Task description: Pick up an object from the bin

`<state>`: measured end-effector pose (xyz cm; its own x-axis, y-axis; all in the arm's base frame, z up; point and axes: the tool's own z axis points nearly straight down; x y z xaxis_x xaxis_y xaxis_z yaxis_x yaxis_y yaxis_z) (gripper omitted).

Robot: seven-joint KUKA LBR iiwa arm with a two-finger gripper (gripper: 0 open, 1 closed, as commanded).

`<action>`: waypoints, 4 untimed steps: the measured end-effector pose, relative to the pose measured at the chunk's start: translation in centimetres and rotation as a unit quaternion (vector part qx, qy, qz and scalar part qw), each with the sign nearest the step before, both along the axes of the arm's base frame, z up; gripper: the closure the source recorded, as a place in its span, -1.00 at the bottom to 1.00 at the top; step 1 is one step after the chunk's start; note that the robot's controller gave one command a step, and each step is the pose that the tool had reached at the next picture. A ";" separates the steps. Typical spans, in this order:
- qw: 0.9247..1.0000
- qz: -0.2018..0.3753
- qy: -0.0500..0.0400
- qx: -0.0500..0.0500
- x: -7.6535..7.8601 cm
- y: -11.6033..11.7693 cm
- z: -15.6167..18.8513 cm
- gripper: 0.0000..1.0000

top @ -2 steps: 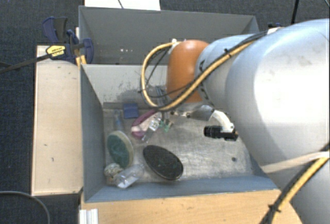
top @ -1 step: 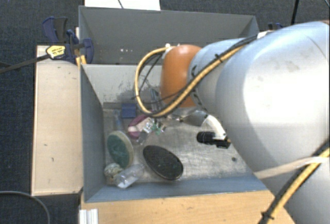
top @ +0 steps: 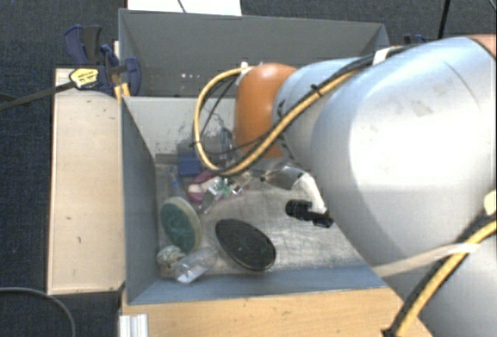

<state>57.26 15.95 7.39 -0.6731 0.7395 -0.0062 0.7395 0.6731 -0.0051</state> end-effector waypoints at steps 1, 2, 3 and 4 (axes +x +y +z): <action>0.998 -0.063 0.009 -0.004 1.2 1.1 -0.1 -1.00; 0.998 -0.060 0.009 -0.005 1.3 1.0 -0.1 1.00; 0.998 -0.058 0.009 -0.005 1.3 1.0 -0.1 1.00; 0.998 -0.056 0.010 -0.005 1.3 1.0 -0.1 1.00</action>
Offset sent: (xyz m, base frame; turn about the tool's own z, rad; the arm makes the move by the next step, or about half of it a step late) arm 0.0130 0.0194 -0.0039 0.1191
